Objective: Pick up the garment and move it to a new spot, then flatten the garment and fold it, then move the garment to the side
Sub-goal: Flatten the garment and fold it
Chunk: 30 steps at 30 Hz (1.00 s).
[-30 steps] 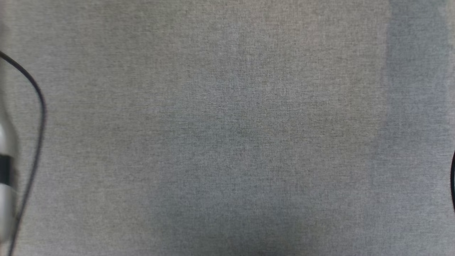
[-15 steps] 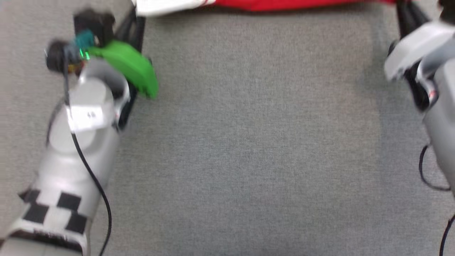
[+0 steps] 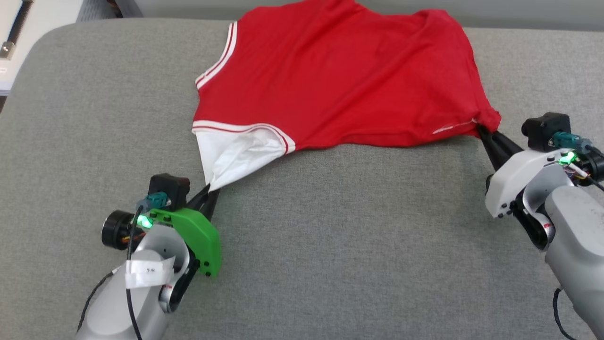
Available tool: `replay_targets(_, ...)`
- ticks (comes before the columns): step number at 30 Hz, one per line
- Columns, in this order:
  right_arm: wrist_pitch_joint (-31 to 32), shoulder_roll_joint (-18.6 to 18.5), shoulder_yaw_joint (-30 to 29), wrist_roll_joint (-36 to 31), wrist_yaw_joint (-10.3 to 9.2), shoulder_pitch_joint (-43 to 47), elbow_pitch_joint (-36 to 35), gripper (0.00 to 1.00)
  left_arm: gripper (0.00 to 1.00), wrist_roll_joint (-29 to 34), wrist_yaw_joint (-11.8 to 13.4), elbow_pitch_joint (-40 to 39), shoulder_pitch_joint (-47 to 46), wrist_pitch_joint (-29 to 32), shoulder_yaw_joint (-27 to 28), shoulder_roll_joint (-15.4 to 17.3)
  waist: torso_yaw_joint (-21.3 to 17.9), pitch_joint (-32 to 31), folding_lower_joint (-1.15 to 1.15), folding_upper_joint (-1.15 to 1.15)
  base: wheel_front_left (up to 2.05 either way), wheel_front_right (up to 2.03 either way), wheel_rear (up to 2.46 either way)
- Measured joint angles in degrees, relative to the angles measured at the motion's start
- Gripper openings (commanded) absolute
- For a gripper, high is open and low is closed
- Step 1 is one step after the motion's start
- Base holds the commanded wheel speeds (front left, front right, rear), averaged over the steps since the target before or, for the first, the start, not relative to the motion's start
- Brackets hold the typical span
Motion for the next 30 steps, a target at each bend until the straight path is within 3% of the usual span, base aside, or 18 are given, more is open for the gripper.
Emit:
replay_targets(9,5.56,-2.97,2.66,5.10,0.00,7.55,-3.19,0.00,0.00,-2.30,1.77,-13.88,12.33,6.79,-1.57,4.65,1.62,-5.73,0.00,0.00,0.00,0.00,0.00)
replay_targets(18,15.02,-7.14,1.80,14.79,-0.01,19.34,-10.10,0.00,0.00,-4.72,1.70,-24.35,21.92,14.41,-4.81,8.40,2.42,-11.13,0.00,0.00,0.00,0.00,0.00)
replay_targets(23,19.19,-9.10,-2.22,20.47,-0.01,26.85,-15.40,0.00,0.00,-6.44,1.87,-29.32,26.77,17.33,-5.92,10.26,2.52,-13.99,0.00,0.00,0.00,0.00,0.00)
replay_targets(30,22.08,-10.48,-8.98,22.29,-0.02,37.73,-23.69,0.00,0.00,-6.97,2.90,-34.42,31.49,19.63,-7.00,12.07,2.31,-16.63,0.00,0.00,0.00,0.00,0.00)
